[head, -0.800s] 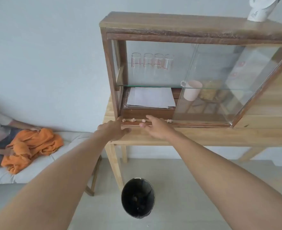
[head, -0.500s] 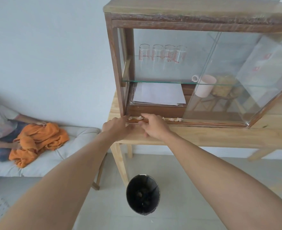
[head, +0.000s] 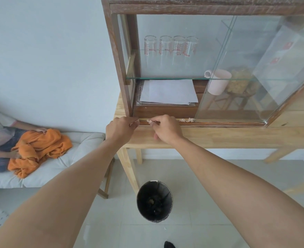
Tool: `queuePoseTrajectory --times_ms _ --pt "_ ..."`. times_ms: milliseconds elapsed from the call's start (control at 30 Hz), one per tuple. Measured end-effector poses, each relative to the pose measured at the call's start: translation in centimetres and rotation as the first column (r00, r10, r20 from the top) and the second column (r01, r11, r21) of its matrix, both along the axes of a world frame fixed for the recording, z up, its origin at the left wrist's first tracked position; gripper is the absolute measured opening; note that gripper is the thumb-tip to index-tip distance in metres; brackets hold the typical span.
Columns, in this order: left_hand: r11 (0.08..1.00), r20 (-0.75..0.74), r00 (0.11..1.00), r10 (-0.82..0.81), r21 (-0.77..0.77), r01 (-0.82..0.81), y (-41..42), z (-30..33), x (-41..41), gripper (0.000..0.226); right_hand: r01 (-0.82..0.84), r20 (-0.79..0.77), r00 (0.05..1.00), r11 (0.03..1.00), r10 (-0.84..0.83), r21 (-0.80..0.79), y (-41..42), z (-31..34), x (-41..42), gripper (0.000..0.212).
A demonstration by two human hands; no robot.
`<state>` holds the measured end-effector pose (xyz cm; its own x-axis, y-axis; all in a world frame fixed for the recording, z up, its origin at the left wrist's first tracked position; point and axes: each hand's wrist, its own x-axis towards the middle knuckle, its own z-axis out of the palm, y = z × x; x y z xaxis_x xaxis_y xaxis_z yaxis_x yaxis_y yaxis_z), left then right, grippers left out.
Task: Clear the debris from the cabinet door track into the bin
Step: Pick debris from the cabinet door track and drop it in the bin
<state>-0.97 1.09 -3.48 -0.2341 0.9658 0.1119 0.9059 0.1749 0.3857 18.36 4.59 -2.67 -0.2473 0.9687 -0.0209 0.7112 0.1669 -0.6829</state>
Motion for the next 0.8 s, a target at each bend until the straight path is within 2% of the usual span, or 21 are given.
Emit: queuePoseTrajectory --times_ms 467,600,800 --pt "0.998 0.081 0.995 -0.064 0.014 0.063 -7.9 0.4 2.5 0.031 0.029 -0.054 0.998 0.997 -0.033 -0.071 -7.6 -0.3 5.6 0.023" --pt "0.994 0.105 0.989 -0.105 -0.009 0.107 -11.0 -0.8 3.1 0.031 0.012 -0.058 0.998 0.994 -0.018 -0.113 -10.4 -2.3 6.8 0.026" --pt "0.986 0.108 0.989 -0.097 -0.126 0.111 -14.0 -4.8 3.9 0.038 0.042 -0.029 0.998 0.977 -0.049 -0.208 -13.9 -7.0 8.9 0.024"
